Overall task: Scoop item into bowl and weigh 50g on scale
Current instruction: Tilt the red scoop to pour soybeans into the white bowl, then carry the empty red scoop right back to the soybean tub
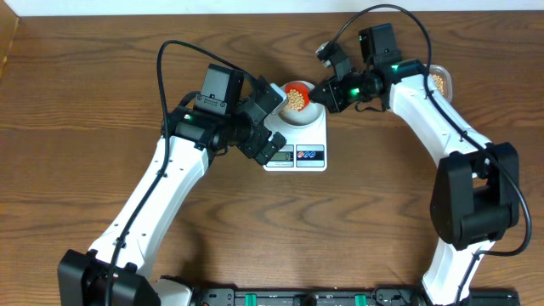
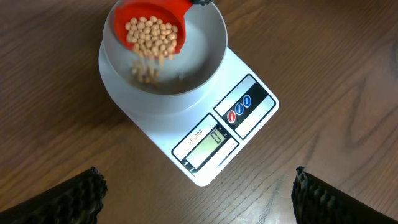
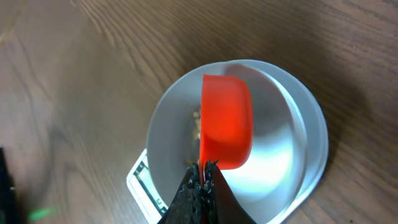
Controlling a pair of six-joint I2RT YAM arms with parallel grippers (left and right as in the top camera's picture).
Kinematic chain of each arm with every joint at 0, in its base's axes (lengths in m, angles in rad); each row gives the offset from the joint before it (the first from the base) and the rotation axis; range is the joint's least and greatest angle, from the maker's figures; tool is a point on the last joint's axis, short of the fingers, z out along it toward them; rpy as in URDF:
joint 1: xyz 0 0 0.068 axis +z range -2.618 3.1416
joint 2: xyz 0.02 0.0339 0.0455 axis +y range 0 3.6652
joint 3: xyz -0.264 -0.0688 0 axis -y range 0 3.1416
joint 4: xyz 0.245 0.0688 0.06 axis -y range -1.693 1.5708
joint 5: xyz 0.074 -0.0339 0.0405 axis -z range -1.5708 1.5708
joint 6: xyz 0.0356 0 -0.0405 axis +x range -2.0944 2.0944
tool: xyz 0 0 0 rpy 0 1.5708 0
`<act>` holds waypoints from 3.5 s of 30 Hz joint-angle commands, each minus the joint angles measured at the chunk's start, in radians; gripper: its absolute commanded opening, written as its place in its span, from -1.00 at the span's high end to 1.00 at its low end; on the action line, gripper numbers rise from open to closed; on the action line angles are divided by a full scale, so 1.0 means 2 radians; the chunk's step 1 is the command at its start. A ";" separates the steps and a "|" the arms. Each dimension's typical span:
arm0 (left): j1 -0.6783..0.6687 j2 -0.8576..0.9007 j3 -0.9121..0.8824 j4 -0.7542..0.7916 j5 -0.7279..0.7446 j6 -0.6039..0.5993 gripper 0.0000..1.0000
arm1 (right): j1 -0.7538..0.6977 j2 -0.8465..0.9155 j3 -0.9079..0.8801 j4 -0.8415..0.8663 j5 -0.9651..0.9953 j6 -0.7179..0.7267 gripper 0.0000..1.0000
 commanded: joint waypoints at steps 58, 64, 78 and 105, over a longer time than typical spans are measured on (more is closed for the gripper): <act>0.000 0.002 0.001 -0.001 0.008 -0.006 -0.95 | 0.044 -0.085 -0.003 -0.038 0.164 -0.210 0.98; 0.000 0.002 0.001 -0.001 0.008 -0.006 -0.96 | 0.044 -0.086 -0.003 -0.044 0.172 -0.230 0.98; 0.000 0.002 0.001 -0.001 0.008 -0.006 -0.96 | 0.044 -0.100 -0.003 -0.039 0.115 -0.233 0.98; 0.000 0.002 0.001 -0.001 0.008 -0.006 -0.96 | 0.010 -0.164 -0.002 0.007 0.465 -0.025 0.98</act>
